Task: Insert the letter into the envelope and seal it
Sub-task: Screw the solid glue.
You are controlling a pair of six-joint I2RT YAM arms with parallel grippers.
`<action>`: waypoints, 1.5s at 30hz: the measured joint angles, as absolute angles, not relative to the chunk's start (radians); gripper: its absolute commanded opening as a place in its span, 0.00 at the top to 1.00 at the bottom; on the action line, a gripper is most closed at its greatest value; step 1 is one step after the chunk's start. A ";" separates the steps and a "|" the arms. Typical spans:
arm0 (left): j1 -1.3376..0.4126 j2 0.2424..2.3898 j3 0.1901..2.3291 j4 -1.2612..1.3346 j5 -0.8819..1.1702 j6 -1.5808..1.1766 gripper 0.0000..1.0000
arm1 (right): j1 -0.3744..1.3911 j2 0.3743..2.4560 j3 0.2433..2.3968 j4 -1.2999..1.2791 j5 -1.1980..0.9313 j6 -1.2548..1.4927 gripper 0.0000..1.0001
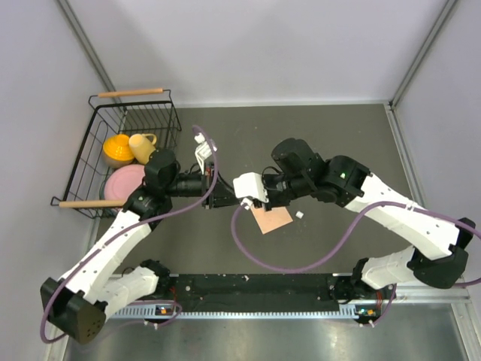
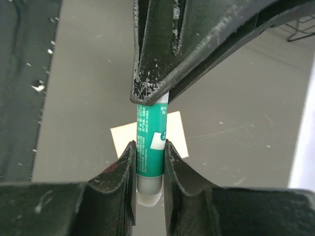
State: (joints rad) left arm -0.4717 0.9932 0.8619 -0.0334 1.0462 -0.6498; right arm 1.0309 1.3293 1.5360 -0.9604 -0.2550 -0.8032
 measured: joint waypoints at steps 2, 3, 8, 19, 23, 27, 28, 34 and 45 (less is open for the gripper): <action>-0.483 0.955 0.862 -0.064 1.034 -0.538 0.92 | 1.021 1.338 1.547 -0.968 -0.297 -0.759 1.00; -0.487 0.931 0.860 -0.078 1.027 -0.464 0.92 | 1.015 1.343 1.554 -0.972 -0.325 -0.739 1.00; -0.541 0.800 0.854 -0.149 0.999 -0.032 0.91 | 0.955 1.408 1.633 -1.033 -0.555 -0.611 1.00; -0.771 0.495 0.630 -0.290 0.789 1.509 0.77 | 0.874 1.571 1.652 -1.151 -0.977 -0.429 1.00; -0.774 0.473 0.559 -0.225 0.722 1.777 0.46 | 0.841 1.585 1.648 -1.152 -0.994 -0.406 1.00; -0.767 0.464 0.617 -0.319 0.641 1.695 0.39 | 0.828 1.579 1.659 -1.174 -1.004 -0.409 1.00; -0.767 0.471 0.659 -0.356 0.623 1.630 0.39 | 0.825 1.577 1.668 -1.179 -0.984 -0.418 1.00; -0.720 0.625 1.016 -0.501 0.567 0.988 0.38 | 0.809 1.524 1.713 -1.176 -0.817 -0.493 1.00; -0.589 0.566 0.909 -0.510 0.789 0.761 0.31 | 0.809 1.486 1.736 -1.176 -0.811 -0.504 1.00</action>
State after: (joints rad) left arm -0.5892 0.5659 0.9089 -0.5102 0.7891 0.7612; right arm 0.8085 1.4864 1.7363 -1.1755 -0.8112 -0.5041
